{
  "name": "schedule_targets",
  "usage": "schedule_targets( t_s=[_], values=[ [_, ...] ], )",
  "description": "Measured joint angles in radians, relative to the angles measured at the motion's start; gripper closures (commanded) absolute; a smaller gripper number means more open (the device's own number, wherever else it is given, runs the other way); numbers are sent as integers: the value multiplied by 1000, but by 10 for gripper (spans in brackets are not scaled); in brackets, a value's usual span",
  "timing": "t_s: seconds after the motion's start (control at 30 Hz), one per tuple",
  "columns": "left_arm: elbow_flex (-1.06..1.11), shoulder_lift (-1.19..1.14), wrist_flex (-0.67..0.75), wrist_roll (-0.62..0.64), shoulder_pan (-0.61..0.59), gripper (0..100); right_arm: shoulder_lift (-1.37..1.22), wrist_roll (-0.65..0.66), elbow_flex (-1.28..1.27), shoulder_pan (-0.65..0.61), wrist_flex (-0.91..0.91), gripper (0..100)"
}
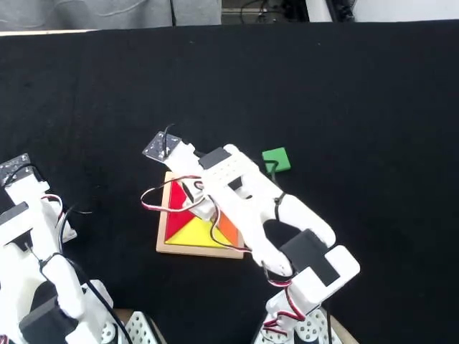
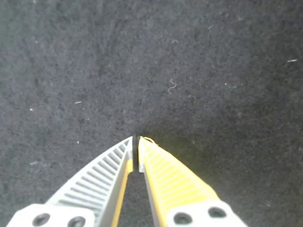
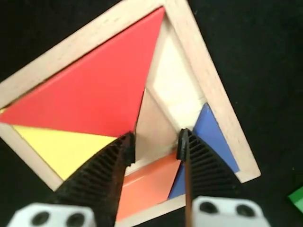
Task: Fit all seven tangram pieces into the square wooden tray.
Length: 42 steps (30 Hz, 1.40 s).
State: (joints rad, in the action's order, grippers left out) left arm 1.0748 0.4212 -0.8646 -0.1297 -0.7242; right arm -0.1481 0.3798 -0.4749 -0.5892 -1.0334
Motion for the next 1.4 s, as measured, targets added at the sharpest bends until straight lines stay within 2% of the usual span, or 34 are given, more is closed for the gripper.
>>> schedule_targets(
  t_s=[0.63, 0.83, 0.9, 1.07, 1.4],
  values=[
    [0, 0, 0, 0, 0, 966, 0, 48, -12, -12, -15, 826],
    [0, 0, 0, 0, 0, 966, 0, 110, -20, -6, -23, 826],
    [0, 0, 0, 0, 0, 966, 0, 110, -20, -9, -28, 847],
    [0, 0, 0, 0, 0, 966, 0, 106, -21, -18, -17, 984],
    [0, 0, 0, 0, 0, 966, 11, 78, -18, -15, -21, 980]
  ],
)
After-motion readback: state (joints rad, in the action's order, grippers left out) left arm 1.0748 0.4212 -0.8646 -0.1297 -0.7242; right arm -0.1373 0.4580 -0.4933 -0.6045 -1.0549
